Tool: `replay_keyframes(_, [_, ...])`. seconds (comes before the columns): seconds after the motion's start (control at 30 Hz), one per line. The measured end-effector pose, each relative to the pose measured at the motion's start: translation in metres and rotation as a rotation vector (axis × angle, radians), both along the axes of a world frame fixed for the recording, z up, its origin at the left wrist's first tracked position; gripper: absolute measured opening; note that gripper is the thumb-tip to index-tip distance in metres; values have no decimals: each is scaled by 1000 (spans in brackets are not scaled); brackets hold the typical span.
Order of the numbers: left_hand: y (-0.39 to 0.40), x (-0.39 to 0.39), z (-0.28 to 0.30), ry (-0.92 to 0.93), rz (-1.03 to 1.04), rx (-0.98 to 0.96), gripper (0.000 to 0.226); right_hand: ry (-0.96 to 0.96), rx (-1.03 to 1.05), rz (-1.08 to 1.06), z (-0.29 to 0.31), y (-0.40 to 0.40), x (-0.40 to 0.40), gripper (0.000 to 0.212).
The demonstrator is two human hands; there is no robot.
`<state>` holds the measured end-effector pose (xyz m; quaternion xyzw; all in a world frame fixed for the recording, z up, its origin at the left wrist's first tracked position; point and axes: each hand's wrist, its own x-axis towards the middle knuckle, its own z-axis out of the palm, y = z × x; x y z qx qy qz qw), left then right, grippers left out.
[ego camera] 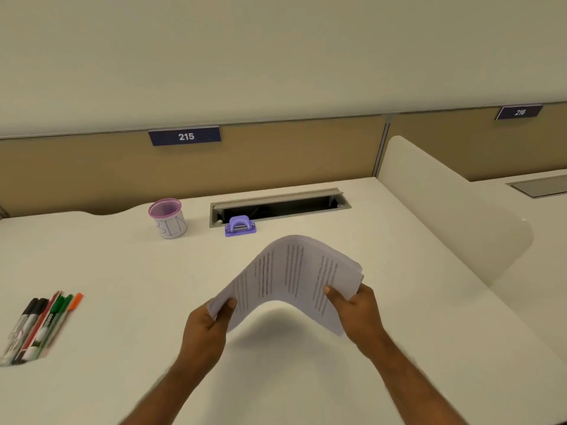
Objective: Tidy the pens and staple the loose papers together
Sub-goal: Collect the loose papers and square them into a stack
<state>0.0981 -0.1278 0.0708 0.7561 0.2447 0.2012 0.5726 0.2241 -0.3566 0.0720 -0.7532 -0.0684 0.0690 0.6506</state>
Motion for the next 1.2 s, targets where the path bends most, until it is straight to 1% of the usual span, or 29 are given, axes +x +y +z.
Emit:
replay_keyframes(0.1, [1,-2,-1,20,13,-75,16,23,-16,15,-9,-3,-2,11])
replay_keyframes(0.2, [3,-2,5,-5,28,-83,14,-5,4,12,-4,-3,-2,10])
replay_keyframes(0.37, [7,0,0,57,15,-161,21,-1,-64,51,-10,-2,0,13])
replay_keyframes(0.47, [5,2,5,40,-8,-168,19,-6,-45,60,-5,-2,-1,11])
replay_keyframes(0.53, [5,3,4,72,-6,-197,18,25,-37,64,-6,-3,1,10])
replay_keyframes(0.63, [7,4,5,67,20,-238,19,60,-13,37,-9,-6,3,9])
replay_keyframes(0.7, [9,5,8,60,-4,-263,19,45,11,38,-3,-8,4,12])
replay_keyframes(0.83, [18,6,12,68,-38,-371,23,8,71,13,5,-15,13,13])
replay_keyframes(0.9, [21,7,12,55,-59,-449,27,-6,97,-34,7,-17,16,22])
replay_keyframes(1.0, [22,7,12,33,-80,-538,29,58,114,-162,4,-20,20,58])
replay_keyframes(1.03, [21,7,12,22,-80,-559,28,98,128,-202,4,-20,19,65])
replay_keyframes(1.1, [19,9,13,-2,-76,-598,29,207,212,-228,1,-18,16,69])
replay_keyframes(1.2, [15,12,13,-40,-74,-680,31,394,380,-155,0,-8,4,59])
